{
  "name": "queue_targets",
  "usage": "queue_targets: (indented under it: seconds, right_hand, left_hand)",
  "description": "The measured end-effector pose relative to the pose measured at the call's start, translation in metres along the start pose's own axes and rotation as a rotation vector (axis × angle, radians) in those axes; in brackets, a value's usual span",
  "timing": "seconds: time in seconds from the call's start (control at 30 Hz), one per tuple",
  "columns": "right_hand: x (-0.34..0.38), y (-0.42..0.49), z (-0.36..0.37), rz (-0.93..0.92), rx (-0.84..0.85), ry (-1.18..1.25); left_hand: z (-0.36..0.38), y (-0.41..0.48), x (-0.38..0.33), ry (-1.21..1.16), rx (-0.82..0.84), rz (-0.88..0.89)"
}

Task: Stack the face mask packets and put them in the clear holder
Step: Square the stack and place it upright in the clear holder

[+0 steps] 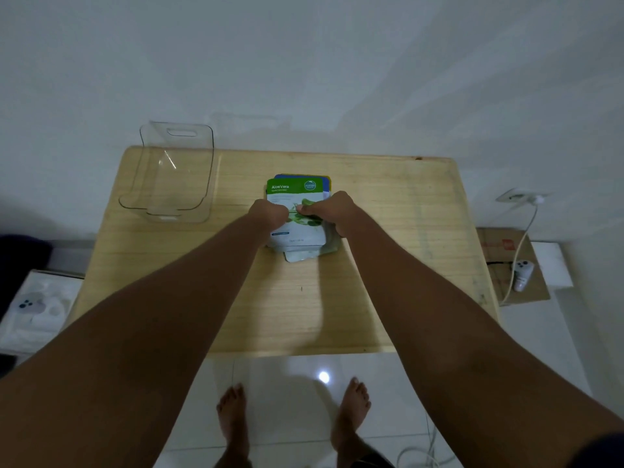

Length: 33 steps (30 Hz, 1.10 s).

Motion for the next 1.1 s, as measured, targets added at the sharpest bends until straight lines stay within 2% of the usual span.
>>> queue_targets:
  seconds: [0.13, 0.3, 0.4, 0.6, 0.7, 0.8, 1.0, 1.1]
  right_hand:
    - [-0.001, -0.006, -0.002, 0.013, 0.055, 0.074]
    - [-0.011, -0.004, -0.001, 0.018, 0.050, 0.058]
    - [-0.013, -0.007, 0.001, -0.044, 0.073, 0.090]
    - [-0.001, -0.017, 0.003, -0.144, 0.062, 0.162]
    - [0.003, -0.021, 0.002, -0.118, 0.039, 0.288]
    - [0.006, -0.022, 0.004, -0.094, 0.022, 0.273]
    - [0.027, -0.030, 0.024, -0.207, 0.016, 0.320]
    - [0.042, -0.033, 0.035, -0.239, -0.002, 0.338]
  left_hand:
    - [-0.002, 0.010, 0.006, -0.113, 0.061, -0.031]
    - [-0.005, 0.006, 0.003, -0.090, 0.011, 0.104]
    - [-0.010, 0.008, 0.008, -0.105, 0.025, 0.135]
    - [-0.017, 0.006, 0.012, -0.235, 0.113, 0.168]
    - [-0.018, 0.004, 0.011, -0.277, 0.172, 0.205]
    - [-0.021, -0.004, 0.011, -0.314, 0.198, 0.212]
    - [-0.026, -0.010, -0.002, -0.230, 0.309, 0.268]
    - [-0.029, 0.028, -0.005, -0.196, 0.362, 0.283]
Point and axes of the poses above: each hand's wrist, its own y-axis towards the middle knuckle, its own z-axis out of the palm, x = y × z, the point moved 4 cm from there along y, towards the middle knuckle, and after that the axes turned 9 degrees about -z, right-handed, at the moved point
